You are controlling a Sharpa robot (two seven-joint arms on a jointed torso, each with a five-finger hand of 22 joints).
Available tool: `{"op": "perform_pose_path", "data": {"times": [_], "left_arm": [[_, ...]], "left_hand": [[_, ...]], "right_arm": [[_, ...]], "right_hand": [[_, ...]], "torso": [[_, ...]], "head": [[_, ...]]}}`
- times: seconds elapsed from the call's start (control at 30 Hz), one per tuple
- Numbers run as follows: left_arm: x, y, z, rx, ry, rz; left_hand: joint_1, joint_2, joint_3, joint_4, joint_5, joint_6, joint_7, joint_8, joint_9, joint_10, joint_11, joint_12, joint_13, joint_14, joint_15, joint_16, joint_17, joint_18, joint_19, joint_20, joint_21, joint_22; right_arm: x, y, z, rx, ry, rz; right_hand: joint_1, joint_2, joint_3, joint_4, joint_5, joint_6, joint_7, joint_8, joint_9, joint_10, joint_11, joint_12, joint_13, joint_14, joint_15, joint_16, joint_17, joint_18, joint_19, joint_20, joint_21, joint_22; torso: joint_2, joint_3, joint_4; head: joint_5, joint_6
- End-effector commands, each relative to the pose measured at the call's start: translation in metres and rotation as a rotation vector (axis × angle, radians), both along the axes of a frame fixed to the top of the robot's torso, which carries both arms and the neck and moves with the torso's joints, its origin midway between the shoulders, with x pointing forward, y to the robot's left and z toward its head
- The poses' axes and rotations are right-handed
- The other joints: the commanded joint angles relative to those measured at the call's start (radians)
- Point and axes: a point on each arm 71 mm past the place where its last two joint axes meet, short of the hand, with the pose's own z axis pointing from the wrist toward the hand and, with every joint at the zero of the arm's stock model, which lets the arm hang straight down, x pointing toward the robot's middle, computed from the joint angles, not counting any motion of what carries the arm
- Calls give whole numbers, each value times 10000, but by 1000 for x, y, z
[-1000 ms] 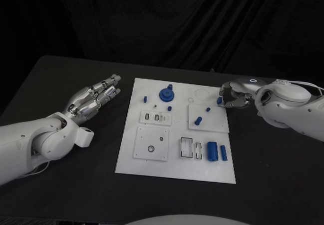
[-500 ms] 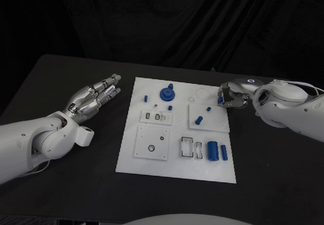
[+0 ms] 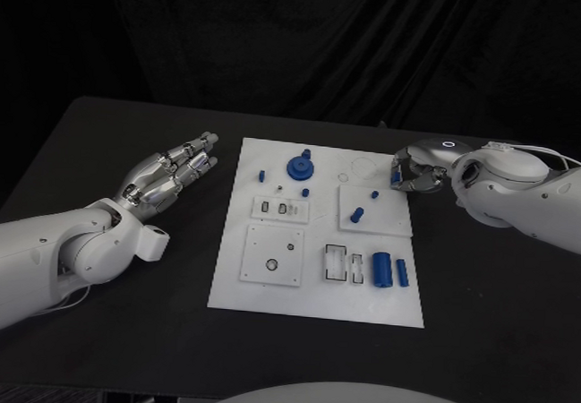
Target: Assemble the parts on the task board
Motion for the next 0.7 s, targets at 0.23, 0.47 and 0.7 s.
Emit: {"op": "perform_pose_path", "data": {"times": [0.23, 0.47, 0.7], "left_arm": [[-3, 0, 11, -1043, -1374, -193], [-3, 1, 11, -1018, -1326, -193], [-3, 2, 11, -1001, -1299, -187]], "left_hand": [[126, 6, 55, -61, 39, -43, 112, -10, -3, -12, 106, -16, 17, -5, 86, -37, -13, 179, -25, 84, -35, -15], [135, 11, 63, -74, 40, -55, 139, -11, -4, -11, 116, -16, 17, -5, 94, -37, -13, 178, -25, 92, -35, -15], [146, 14, 70, -88, 40, -54, 157, -10, -4, -6, 123, -15, 18, -5, 103, -37, -13, 178, -25, 101, -35, -15]], "right_arm": [[0, 0, 2, 179, -505, 12], [-2, 3, 6, 449, -966, 198], [-9, 16, 16, 777, -1281, 592]], "right_hand": [[285, 116, 164, -217, -16, 424, -8, 124, -22, 1076, -82, 26, 2630, 1056, -91, 29, 2635, -79, 1039, -78, 26, 2632], [373, 186, 230, -342, -20, 747, -21, 230, -11, 1076, -94, 26, 2630, 1056, -101, 29, 2635, -79, 1039, -89, 26, 2632], [437, 200, 265, -461, -24, 1106, -26, 310, -21, 1076, -106, 26, 2630, 1056, -117, 29, 2635, -79, 1039, -105, 26, 2632]], "torso": [[0, 1, 10], [-1, -1, 1], [0, 0, -1]], "head": [[6, -15], [45, -23], [73, -28]]}}
